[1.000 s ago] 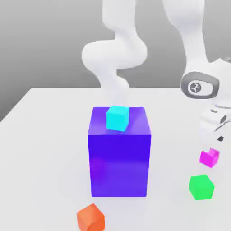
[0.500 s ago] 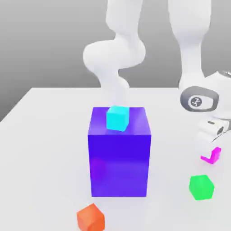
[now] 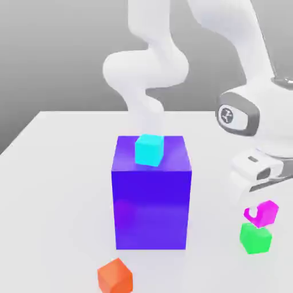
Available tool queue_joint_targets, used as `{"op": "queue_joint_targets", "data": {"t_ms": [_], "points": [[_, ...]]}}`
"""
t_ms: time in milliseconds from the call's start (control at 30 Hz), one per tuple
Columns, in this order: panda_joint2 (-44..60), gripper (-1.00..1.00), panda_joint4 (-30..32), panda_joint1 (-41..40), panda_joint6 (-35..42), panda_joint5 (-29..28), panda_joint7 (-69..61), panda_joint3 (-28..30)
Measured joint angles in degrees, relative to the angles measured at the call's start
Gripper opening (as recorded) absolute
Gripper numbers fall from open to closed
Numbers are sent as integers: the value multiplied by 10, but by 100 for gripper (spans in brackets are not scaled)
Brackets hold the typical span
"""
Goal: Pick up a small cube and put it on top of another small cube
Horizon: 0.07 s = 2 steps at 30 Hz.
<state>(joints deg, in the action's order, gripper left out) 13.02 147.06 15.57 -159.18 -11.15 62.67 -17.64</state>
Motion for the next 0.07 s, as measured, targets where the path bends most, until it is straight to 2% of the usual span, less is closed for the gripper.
{"op": "queue_joint_targets", "data": {"t_ms": [67], "points": [[0, 100, 0, 0, 0, 0, 0, 0]]}}
